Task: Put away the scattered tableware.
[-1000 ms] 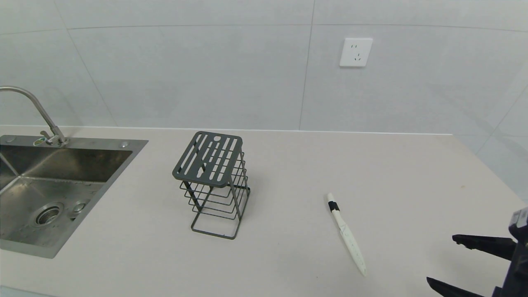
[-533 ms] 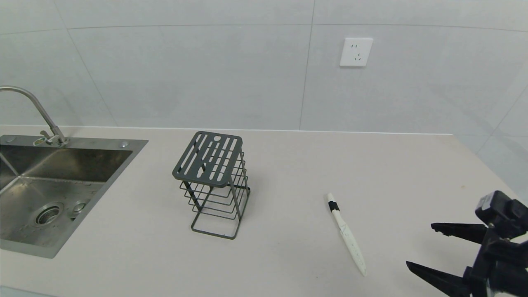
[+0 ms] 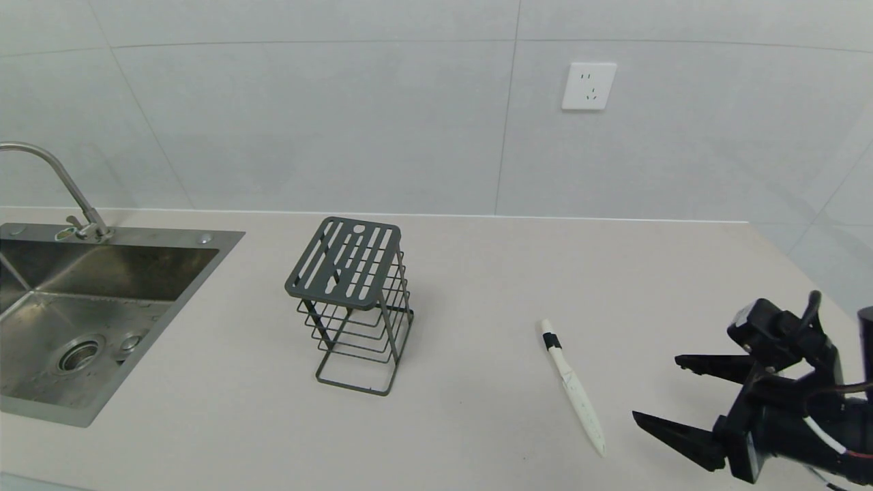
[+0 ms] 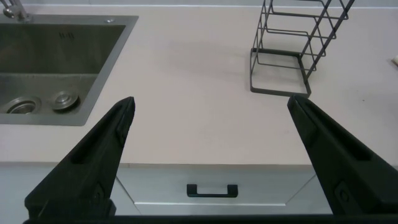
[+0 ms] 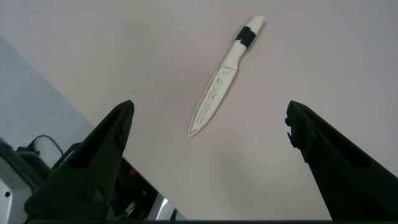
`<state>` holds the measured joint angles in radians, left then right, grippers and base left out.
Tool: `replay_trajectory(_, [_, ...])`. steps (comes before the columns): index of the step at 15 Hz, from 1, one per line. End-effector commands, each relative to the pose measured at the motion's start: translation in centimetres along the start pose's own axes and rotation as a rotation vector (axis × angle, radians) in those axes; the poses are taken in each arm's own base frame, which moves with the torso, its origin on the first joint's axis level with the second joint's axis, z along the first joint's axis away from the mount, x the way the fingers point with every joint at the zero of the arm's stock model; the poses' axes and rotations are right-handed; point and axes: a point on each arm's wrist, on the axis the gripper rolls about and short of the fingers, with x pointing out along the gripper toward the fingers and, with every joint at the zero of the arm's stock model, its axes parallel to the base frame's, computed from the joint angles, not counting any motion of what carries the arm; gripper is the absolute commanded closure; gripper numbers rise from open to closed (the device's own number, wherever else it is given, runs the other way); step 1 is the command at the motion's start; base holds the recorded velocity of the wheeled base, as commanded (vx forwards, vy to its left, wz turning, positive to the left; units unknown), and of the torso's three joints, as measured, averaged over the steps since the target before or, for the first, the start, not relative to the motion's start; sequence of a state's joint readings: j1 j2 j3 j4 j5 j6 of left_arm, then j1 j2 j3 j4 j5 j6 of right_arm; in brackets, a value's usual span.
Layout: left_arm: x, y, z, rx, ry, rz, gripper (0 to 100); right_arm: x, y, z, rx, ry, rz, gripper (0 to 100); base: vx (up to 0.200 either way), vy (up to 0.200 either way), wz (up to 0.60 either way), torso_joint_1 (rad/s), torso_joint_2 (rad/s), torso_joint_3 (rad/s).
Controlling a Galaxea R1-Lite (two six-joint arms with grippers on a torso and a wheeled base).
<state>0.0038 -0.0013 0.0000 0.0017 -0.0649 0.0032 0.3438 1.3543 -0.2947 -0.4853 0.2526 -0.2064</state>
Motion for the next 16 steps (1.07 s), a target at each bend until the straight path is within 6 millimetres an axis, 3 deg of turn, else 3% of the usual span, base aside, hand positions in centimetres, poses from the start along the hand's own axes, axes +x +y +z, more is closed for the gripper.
replay_trajectory(1, [0.0, 0.0, 0.0, -0.002, 0.001, 0.001, 0, 1.4, 0.2, 0.3, -0.012, 0.026, 0.020, 0, 0.000, 0.000, 0.00, 0.000, 0.00, 0.000])
replay_trajectory(3, [0.0, 0.0, 0.0, 0.000, 0.000, 0.001, 0, 2.2, 0.4, 1.3, -0.018, 0.009, 0.015, 0, 0.000, 0.000, 0.00, 0.000, 0.00, 0.000])
replay_trajectory(7, [0.0, 0.0, 0.0, 0.000, 0.000, 0.001, 0, 4.8, 2.6, 2.1, 0.158, 0.071, -0.039, 0, 0.000, 0.000, 0.00, 0.000, 0.00, 0.000])
replay_trajectory(12, [0.0, 0.0, 0.0, 0.004, 0.001, 0.000, 0, 7.4, 2.4, 1.2, 0.158, 0.191, -0.078, 0, 0.000, 0.000, 0.00, 0.000, 0.00, 0.000])
replay_trajectory(16, [0.0, 0.0, 0.0, 0.009, 0.001, 0.000, 0, 10.1, 1.5, 2.2, 0.168, 0.226, -0.114, 0, 0.000, 0.000, 0.00, 0.000, 0.00, 0.000])
